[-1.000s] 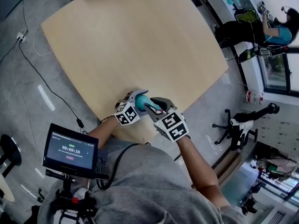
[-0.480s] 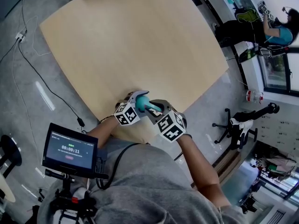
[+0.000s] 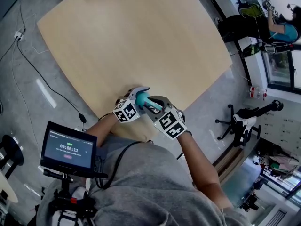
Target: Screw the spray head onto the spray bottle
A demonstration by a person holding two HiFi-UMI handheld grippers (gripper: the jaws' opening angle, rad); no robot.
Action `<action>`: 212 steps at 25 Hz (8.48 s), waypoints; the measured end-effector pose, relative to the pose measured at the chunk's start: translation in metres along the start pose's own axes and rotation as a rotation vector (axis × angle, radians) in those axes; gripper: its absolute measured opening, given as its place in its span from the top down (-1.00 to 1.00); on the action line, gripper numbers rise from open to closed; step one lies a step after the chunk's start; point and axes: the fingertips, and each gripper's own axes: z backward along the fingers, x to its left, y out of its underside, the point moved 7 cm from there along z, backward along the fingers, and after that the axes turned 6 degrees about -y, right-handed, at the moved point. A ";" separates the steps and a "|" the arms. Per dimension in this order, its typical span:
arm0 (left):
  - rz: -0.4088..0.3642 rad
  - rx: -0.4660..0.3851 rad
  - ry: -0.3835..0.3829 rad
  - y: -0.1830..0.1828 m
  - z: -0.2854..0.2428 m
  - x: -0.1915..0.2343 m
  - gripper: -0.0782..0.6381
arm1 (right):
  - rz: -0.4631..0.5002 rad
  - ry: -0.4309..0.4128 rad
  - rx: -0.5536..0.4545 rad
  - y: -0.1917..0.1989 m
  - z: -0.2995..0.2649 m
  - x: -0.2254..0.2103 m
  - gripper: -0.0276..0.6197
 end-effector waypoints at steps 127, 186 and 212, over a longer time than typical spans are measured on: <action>-0.108 0.090 0.050 0.016 -0.009 0.003 -0.38 | -0.254 0.098 -0.183 0.016 0.004 -0.001 0.44; -0.131 0.095 0.171 -0.003 -0.010 -0.007 -0.38 | 0.301 -0.139 0.040 0.006 0.010 -0.003 0.47; -0.028 0.069 -0.115 -0.006 -0.023 -0.012 -0.38 | 0.092 0.049 -0.079 0.005 0.067 0.009 0.15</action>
